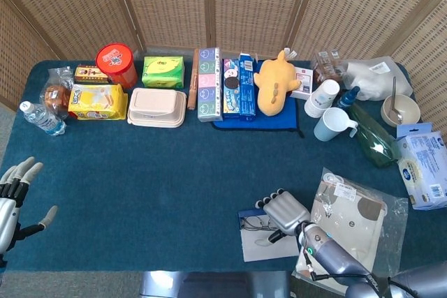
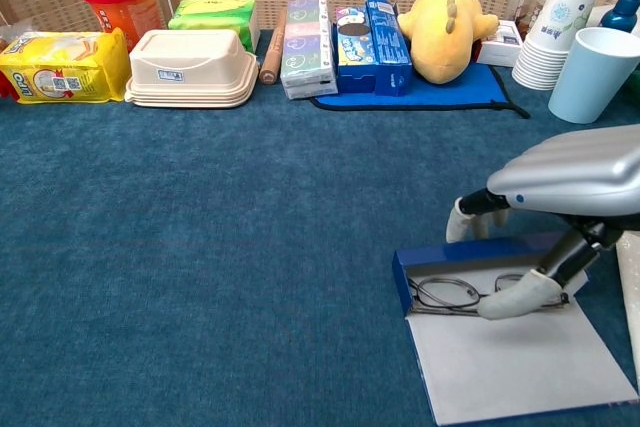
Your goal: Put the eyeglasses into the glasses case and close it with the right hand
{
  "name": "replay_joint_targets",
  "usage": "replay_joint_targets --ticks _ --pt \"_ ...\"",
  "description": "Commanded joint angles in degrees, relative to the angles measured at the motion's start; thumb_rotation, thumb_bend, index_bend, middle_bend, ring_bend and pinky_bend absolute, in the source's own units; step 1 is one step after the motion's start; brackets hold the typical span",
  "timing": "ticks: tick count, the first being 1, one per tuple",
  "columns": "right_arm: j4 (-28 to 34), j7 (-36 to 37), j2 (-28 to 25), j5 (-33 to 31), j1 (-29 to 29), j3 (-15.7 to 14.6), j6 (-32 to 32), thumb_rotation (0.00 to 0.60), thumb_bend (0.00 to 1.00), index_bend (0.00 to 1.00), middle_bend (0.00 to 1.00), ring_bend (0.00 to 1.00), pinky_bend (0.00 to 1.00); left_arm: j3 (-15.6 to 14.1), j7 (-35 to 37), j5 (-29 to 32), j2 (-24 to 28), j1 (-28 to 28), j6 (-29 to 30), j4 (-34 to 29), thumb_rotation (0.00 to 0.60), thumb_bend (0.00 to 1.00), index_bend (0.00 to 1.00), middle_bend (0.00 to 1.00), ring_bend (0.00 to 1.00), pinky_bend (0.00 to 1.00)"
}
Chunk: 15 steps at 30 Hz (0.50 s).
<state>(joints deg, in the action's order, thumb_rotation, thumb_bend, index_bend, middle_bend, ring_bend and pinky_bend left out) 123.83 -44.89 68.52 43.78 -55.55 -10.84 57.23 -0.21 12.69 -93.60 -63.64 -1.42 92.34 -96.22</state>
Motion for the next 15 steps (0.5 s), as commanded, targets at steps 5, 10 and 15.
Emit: replay_joint_targets --ticks 5,10,15 --pt "0.67 -0.02 0.07 1.70 1.31 -0.46 1.42 0.084 0.03 0.21 0.30 0.26 0.24 0.01 0.07 -0.04 -0.07 -0.13 -0.19 0.06 0.600 0.28 0.00 0.01 0.00 0.00" --pt "0.17 -0.42 -0.10 0.97 1.56 -0.16 2.13 0.085 0.03 0.21 0.30 0.26 0.24 0.03 0.20 -0.07 -0.03 -0.17 -0.17 0.16 0.600 0.28 0.00 0.01 0.00 0.00" --pt "-0.41 -0.80 -0.12 -0.74 1.61 -0.20 1.98 0.084 0.03 0.21 0.30 0.26 0.24 -0.07 0.47 0.16 -0.29 -0.24 -0.56 0.54 0.600 0.28 0.00 0.01 0.00 0.00"
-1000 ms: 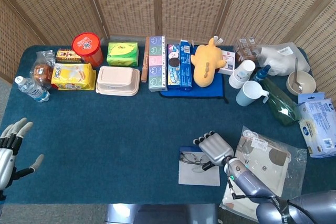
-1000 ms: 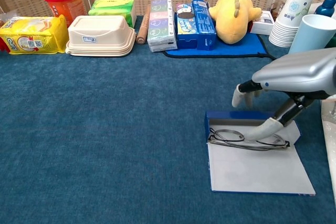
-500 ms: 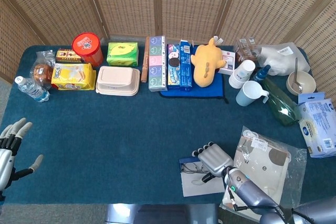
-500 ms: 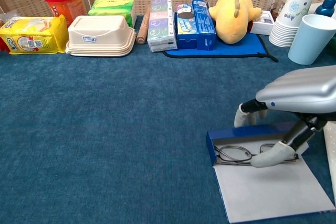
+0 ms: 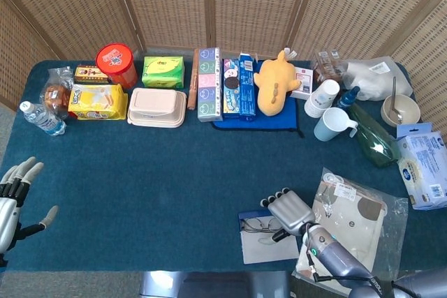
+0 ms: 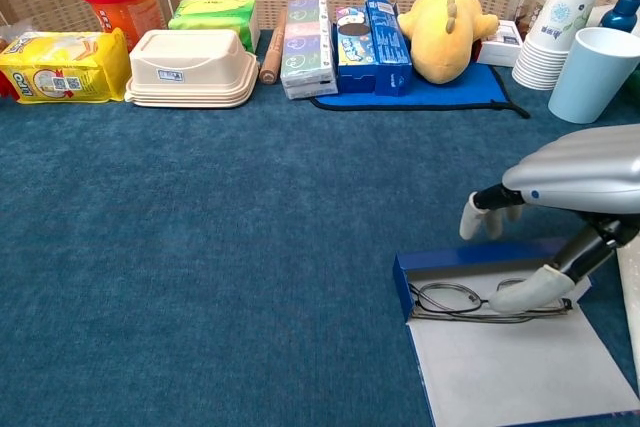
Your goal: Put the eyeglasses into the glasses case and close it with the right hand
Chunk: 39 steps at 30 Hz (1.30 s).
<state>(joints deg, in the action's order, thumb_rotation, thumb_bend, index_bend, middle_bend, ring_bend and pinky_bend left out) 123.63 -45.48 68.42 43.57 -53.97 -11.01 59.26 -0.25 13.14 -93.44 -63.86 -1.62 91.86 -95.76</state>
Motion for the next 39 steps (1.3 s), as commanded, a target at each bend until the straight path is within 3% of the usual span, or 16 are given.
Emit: replay_joint_targets --ticks 1,19,33,39 --pt "-0.22 -0.34 -0.09 -0.87 0.04 -0.09 -0.03 0.085 0.03 0.21 0.30 0.26 0.24 0.01 0.08 0.00 -0.15 -0.10 -0.13 0.15 0.600 0.28 0.00 0.01 0.00 0.00" --pt "3.17 -2.39 -0.55 -1.32 1.14 -2.09 0.74 0.080 0.03 0.21 0.30 0.28 0.24 -0.15 0.72 -0.22 -0.50 -0.21 -0.16 0.76 0.600 0.28 0.00 0.01 0.00 0.00" --pt "4.34 -4.01 1.42 -0.65 0.97 -1.88 1.03 0.085 0.03 0.21 0.30 0.28 0.24 -0.40 1.56 -0.20 -0.32 0.44 0.73 1.21 0.600 0.28 0.00 0.01 0.00 0.00" --pt "4.27 -4.46 2.15 1.22 1.49 -1.47 2.63 0.087 0.03 0.13 0.23 0.19 0.22 -0.42 2.06 -0.16 -0.24 0.67 1.05 1.54 0.600 0.28 0.00 0.01 0.00 0.00"
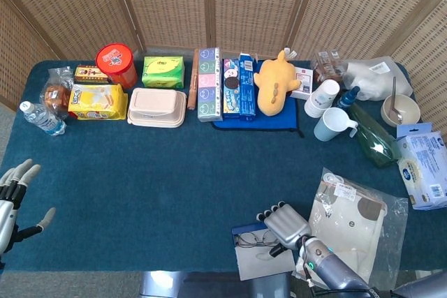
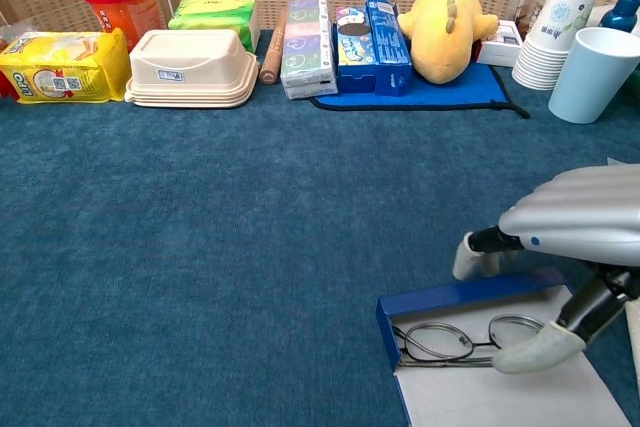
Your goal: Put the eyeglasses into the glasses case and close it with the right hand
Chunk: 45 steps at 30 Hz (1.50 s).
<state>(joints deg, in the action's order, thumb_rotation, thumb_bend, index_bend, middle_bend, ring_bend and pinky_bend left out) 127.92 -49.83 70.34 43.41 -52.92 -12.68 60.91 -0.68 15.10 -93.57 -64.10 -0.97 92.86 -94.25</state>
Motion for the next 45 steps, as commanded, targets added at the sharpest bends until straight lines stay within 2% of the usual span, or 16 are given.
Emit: replay_joint_targets --ticks 1,3,6,9,13,18,31,45 --pt "-0.06 1.23 0.35 5.06 1.75 1.25 3.28 0.086 0.04 0.11 0.22 0.17 0.21 0.04 0.20 -0.15 -0.05 0.00 0.15 0.04 0.600 0.28 0.00 0.01 0.00 0.00" --pt "-1.07 2.46 0.74 10.25 3.84 0.88 5.36 0.104 0.07 0.06 0.19 0.15 0.21 0.01 0.23 -0.30 -0.11 -0.03 0.16 0.08 0.600 0.28 0.00 0.01 0.00 0.00" --pt "-2.31 3.22 1.20 14.63 5.70 0.38 6.97 0.154 0.08 0.01 0.13 0.11 0.20 -0.06 0.19 -0.45 -0.17 -0.04 0.14 0.08 0.600 0.28 0.00 0.01 0.00 0.00" --pt "-3.42 3.57 1.74 17.86 7.37 -0.24 7.73 0.158 0.08 0.00 0.08 0.06 0.18 -0.05 0.24 -0.44 -0.24 -0.01 0.18 0.09 0.600 0.28 0.00 0.01 0.00 0.00" --pt "-5.09 1.95 3.44 21.42 9.36 -0.80 8.65 0.203 0.08 0.00 0.02 0.01 0.16 -0.01 0.14 -0.52 -0.11 0.03 0.34 0.01 0.600 0.28 0.00 0.01 0.00 0.00" --pt "-7.65 0.41 5.81 23.75 11.14 -0.79 8.71 0.257 0.08 0.00 0.00 0.00 0.15 0.03 0.01 -0.62 0.20 0.16 0.68 -0.21 0.600 0.28 0.00 0.01 0.00 0.00" --pt "-15.59 -1.02 10.92 29.16 14.31 0.01 6.90 0.264 0.08 0.00 0.00 0.00 0.14 -0.11 -0.68 -1.00 0.90 0.59 1.32 -1.15 0.600 0.28 0.00 0.01 0.00 0.00" --pt "-21.21 0.12 12.62 32.33 15.58 2.62 4.15 0.262 0.07 0.00 0.00 0.00 0.13 -0.12 -1.08 -0.99 1.23 0.98 1.79 -1.53 0.600 0.28 0.00 0.01 0.00 0.00"
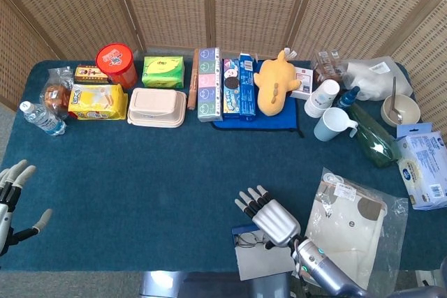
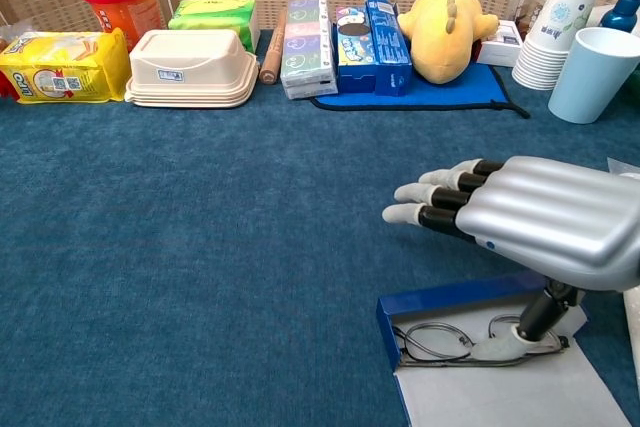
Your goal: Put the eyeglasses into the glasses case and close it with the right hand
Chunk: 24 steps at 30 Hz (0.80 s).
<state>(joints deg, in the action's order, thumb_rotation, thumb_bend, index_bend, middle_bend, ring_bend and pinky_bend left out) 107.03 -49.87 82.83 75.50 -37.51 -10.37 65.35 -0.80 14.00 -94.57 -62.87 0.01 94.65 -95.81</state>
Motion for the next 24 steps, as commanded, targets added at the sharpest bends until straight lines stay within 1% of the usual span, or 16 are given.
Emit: replay_joint_targets --ticks 1,6,18,24 --pt "-0.48 0.18 0.17 0.26 0.20 0.51 -0.50 0.264 0.07 0.00 0.00 0.00 0.13 -0.02 0.03 -0.01 0.02 0.01 -0.04 0.04 0.600 0.28 0.00 0.01 0.00 0.00" --pt "-0.91 -0.33 0.09 0.43 0.54 1.26 -1.26 0.263 0.07 0.00 0.00 0.00 0.13 -0.05 0.17 0.10 -0.07 0.08 -0.13 0.22 0.600 0.28 0.00 0.01 0.00 0.00" --pt "0.41 -1.81 -1.31 2.46 3.54 -0.06 0.11 0.265 0.07 0.00 0.00 0.00 0.13 0.00 -0.06 -0.46 -0.11 -0.24 -0.34 0.03 0.600 0.28 0.00 0.01 0.00 0.00" --pt "-3.33 -1.71 -0.63 4.15 3.80 0.68 -0.80 0.262 0.07 0.00 0.00 0.00 0.12 -0.14 -0.36 -0.88 -0.02 0.03 0.22 -0.33 0.600 0.28 0.00 0.01 0.00 0.00"
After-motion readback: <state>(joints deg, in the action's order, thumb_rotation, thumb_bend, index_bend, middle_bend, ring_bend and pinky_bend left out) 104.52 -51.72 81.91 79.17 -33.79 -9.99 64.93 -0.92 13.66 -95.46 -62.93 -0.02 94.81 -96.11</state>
